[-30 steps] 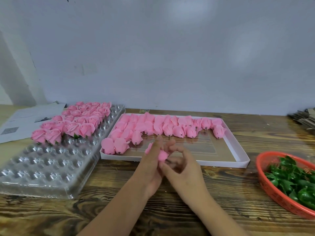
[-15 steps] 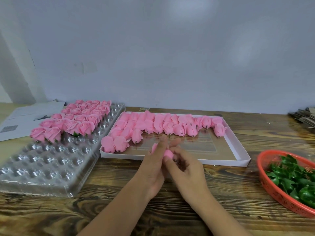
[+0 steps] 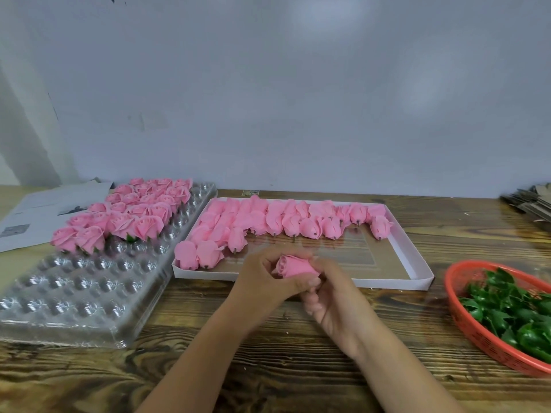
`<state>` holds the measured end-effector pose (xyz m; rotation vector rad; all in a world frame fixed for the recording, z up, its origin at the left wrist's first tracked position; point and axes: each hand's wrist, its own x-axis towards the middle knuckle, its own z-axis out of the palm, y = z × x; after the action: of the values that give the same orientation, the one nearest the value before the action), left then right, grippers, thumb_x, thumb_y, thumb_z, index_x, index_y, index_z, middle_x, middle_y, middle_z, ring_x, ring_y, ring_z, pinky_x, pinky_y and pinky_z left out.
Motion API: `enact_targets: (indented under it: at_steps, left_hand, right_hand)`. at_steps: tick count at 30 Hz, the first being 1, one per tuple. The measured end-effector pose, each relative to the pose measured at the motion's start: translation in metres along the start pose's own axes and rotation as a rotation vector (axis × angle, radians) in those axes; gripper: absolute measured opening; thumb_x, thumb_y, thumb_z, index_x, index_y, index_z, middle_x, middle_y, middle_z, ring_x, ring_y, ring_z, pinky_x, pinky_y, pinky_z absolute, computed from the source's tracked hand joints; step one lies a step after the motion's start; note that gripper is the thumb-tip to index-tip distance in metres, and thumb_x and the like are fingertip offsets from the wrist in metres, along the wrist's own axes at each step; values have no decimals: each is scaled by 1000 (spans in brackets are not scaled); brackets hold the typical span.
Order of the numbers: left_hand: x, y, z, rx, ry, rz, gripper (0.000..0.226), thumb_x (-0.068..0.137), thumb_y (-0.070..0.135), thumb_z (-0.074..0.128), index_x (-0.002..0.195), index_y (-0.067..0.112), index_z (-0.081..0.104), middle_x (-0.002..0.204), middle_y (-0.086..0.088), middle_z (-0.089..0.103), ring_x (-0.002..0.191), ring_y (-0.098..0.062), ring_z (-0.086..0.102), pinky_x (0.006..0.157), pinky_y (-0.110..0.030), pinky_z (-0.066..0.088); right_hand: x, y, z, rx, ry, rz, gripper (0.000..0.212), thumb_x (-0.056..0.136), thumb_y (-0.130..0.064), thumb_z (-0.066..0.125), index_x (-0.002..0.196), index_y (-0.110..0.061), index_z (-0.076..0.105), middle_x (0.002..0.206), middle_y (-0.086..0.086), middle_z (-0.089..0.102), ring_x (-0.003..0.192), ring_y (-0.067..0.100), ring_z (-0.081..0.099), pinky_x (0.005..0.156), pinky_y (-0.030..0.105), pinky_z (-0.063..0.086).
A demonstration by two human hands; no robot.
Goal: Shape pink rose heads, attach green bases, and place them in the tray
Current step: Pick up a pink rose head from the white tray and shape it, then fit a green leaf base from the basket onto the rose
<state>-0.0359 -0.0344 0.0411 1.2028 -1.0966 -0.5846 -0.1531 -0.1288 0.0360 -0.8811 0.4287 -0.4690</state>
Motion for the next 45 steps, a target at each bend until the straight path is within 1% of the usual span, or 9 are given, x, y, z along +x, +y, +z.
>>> enact_targets:
  at_steps: [5,9,15,24,28,31,36,40,45]
  left_hand:
    - [-1,1,-3,122,61,21,29,68,40,88,95,39,78,106,8,76,105,-11,70,89,-22,55]
    - [-1,1,-3,85,44,-4,28,69,29,89,95,29,81,105,4,78,105,-13,72,90,-23,55]
    - [1,0,-3,23,71,-74,26,67,26,87,92,31,82,101,3,79,101,-12,74,85,-19,56]
    - [2,-2,-6,-107,148,-185,28,66,25,87,93,28,81,99,-3,80,93,-14,75,77,-19,57]
    - [2,-4,-8,-135,170,-229,31,63,32,88,93,29,82,100,-2,79,94,-14,74,75,-19,57]
    - [2,-4,-8,-142,162,-239,28,66,29,87,93,28,82,99,-2,79,92,-12,74,74,-18,56]
    - [1,-4,-8,-128,155,-264,29,66,32,87,95,29,82,101,-2,79,93,-13,73,76,-20,57]
    - [1,-5,-8,-115,159,-280,33,63,36,87,95,30,81,102,-1,79,95,-15,73,77,-21,57]
    - [1,-5,-9,-108,164,-301,35,64,36,87,97,28,81,103,-3,78,98,-17,73,80,-25,58]
  right_hand:
    - [4,-1,-5,-30,27,76,11,89,-22,61,84,-13,63,58,-3,43,43,6,37,37,15,29]
    - [5,-3,-6,0,2,128,13,70,-29,72,69,-17,67,55,-6,40,42,4,33,36,15,27]
    - [4,-5,-6,-39,46,150,17,91,-26,62,79,-14,62,57,-3,42,43,6,36,36,16,29]
    - [-21,-26,-16,-571,127,207,51,103,-51,39,102,-10,69,66,4,66,50,12,52,45,21,39]
    - [-62,-70,-46,-1035,274,-142,20,95,-37,59,88,-23,72,70,-4,73,50,4,54,49,18,42]
    - [-88,-118,-89,-1432,568,-452,3,80,-37,67,81,-38,69,67,-13,71,58,0,63,57,26,50]
    - [-100,-162,-185,-1717,721,-39,31,73,-16,84,84,-39,68,80,0,73,76,25,69,73,49,59]
    - [-84,-153,-186,-1997,574,382,52,72,-49,75,122,-41,64,98,-15,64,91,8,62,88,31,55]
    - [-74,-149,-158,-2089,488,431,40,81,-44,67,121,-43,66,107,-10,67,95,8,63,88,29,56]
